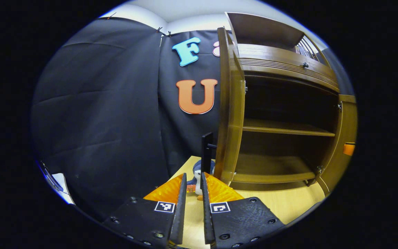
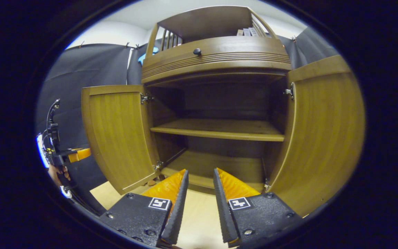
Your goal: Open the right door of the double-door shoe cabinet with the right hand, and open the left door with the left hand.
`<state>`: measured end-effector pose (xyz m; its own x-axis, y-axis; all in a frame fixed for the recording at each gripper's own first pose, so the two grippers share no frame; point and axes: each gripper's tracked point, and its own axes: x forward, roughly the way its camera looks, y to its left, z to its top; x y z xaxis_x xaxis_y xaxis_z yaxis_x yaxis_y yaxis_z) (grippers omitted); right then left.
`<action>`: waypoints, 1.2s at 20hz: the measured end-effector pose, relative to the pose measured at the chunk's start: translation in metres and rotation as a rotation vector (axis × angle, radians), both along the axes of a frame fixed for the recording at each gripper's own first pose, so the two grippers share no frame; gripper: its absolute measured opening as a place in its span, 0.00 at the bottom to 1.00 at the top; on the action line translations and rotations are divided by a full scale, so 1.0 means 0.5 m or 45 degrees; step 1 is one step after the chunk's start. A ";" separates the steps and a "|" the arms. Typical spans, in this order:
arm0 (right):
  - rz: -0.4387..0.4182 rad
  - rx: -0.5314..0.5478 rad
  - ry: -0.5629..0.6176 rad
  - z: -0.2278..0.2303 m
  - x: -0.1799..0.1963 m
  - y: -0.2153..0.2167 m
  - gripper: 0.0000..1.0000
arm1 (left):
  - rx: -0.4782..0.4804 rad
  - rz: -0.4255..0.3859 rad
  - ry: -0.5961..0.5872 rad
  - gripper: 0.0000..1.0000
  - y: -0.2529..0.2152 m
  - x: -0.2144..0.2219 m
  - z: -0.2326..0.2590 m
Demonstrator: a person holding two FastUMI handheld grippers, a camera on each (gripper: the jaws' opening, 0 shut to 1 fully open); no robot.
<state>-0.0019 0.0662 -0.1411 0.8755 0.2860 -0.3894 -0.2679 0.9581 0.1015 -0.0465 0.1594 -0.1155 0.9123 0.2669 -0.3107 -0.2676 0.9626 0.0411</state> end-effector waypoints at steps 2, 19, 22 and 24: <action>-0.009 -0.006 -0.013 0.005 0.004 -0.014 0.48 | 0.014 -0.006 -0.034 0.23 -0.026 -0.002 0.020; -0.162 -0.057 -0.172 0.064 0.004 -0.109 0.57 | -0.013 -0.153 -0.195 0.81 -0.257 0.050 0.113; -0.188 -0.052 -0.174 0.063 -0.003 -0.121 0.58 | -0.036 -0.227 -0.207 0.85 -0.305 0.059 0.123; -0.200 -0.042 -0.169 0.062 -0.007 -0.124 0.58 | -0.049 -0.272 -0.209 0.85 -0.341 0.066 0.125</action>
<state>-0.0056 0.0042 -0.1103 0.9527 0.1308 -0.2744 -0.1237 0.9914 0.0430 -0.0135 -0.0109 -0.0529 0.9857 0.0536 -0.1598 -0.0582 0.9980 -0.0239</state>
